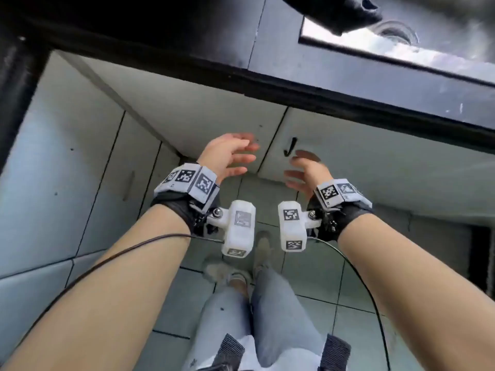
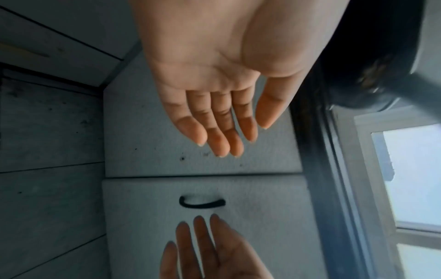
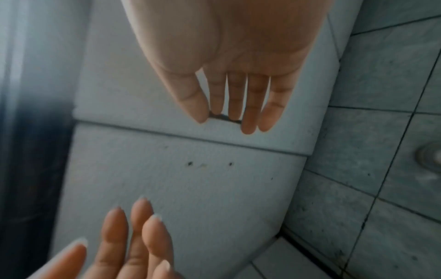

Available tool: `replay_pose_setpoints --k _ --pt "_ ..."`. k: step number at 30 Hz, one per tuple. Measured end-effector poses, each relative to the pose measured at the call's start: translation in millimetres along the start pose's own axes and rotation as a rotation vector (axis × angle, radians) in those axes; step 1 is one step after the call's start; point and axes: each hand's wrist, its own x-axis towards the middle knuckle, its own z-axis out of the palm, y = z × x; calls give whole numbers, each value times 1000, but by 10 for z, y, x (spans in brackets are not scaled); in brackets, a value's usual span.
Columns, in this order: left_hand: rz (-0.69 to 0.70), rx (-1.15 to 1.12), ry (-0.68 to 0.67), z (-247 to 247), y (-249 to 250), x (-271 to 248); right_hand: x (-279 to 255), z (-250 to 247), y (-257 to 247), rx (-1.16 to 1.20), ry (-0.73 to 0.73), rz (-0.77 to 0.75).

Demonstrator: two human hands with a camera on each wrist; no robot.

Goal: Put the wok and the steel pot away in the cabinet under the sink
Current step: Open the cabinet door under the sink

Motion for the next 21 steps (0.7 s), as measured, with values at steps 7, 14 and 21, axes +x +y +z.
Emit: replay_pose_setpoints --k 7,14,21 --pt "74 183 -117 502 91 303 276 -68 -60 -163 -171 26" --pt "132 229 -116 522 102 262 232 -108 13 -267 -194 53" --pt "113 335 -322 635 -175 -306 -352 -381 661 -149 -80 99"
